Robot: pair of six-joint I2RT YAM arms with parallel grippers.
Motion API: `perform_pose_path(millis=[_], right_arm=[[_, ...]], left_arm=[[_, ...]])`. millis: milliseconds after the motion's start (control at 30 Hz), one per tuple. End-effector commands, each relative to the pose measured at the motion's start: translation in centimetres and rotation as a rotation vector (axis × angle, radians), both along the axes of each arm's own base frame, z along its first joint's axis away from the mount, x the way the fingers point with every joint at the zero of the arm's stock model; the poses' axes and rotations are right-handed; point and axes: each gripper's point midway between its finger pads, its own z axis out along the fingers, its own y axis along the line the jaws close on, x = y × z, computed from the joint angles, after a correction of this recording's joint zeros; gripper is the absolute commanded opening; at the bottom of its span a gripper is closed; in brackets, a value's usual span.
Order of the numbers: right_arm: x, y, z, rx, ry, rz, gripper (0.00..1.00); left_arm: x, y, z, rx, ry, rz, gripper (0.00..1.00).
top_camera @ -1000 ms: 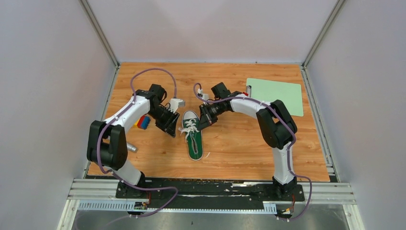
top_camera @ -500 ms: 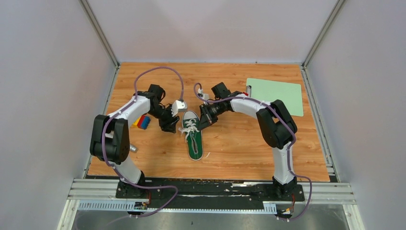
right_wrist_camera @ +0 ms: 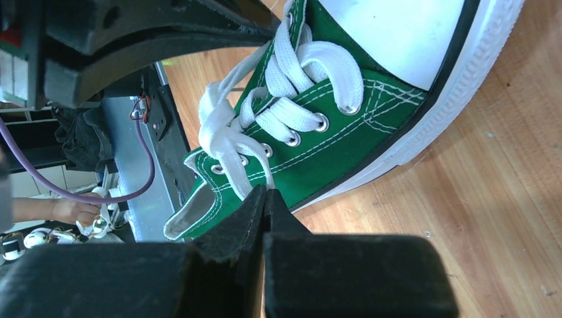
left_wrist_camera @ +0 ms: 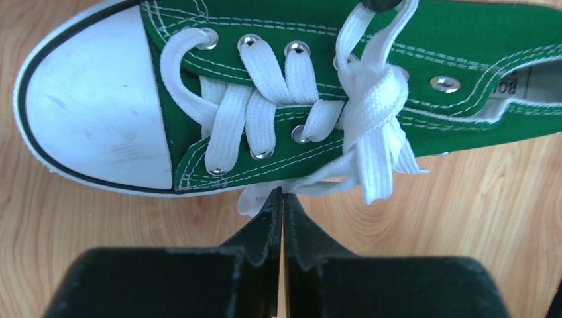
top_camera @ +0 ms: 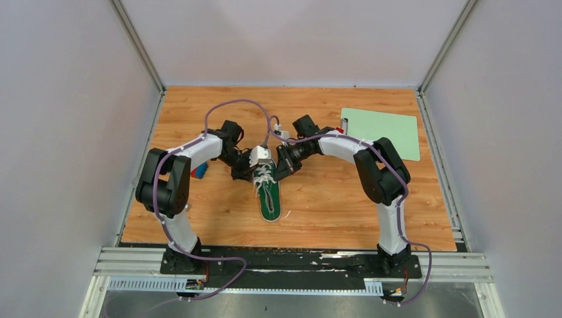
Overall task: Tie the shoes
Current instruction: Tie the shoelace on the shoe.
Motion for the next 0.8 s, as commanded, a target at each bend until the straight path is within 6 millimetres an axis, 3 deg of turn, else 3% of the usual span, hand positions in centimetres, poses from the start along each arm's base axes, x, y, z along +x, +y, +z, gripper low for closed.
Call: perform_pose_path(millis=[0,200,400,600,767], right_arm=[[0.3,-0.6,0.7,0.015,-0.033,-0.006,0.00],[0.0,-2.3,0.2,-0.002,-0.027,-0.024,0.00],[-0.5,-2.9,0.1,-0.008,-0.029,-0.019,0.00],[-0.8,-3.6,0.2,-0.023,-0.049,-0.027,0.00],[-1.1,-3.9,0.2,-0.023,-0.048,-0.025,0.00]], left_arm=[[1.4,1.6,0.0,0.070,0.001,0.089,0.01],[2.5,4.9,1.1,0.107,0.005,0.263,0.00],[1.0,5.6,1.1,0.127,0.051,0.330,0.00],[0.8,7.3,0.9,0.207,0.024,0.404,0.00],[0.6,7.5,1.2,0.210,0.031,0.442,0.00]])
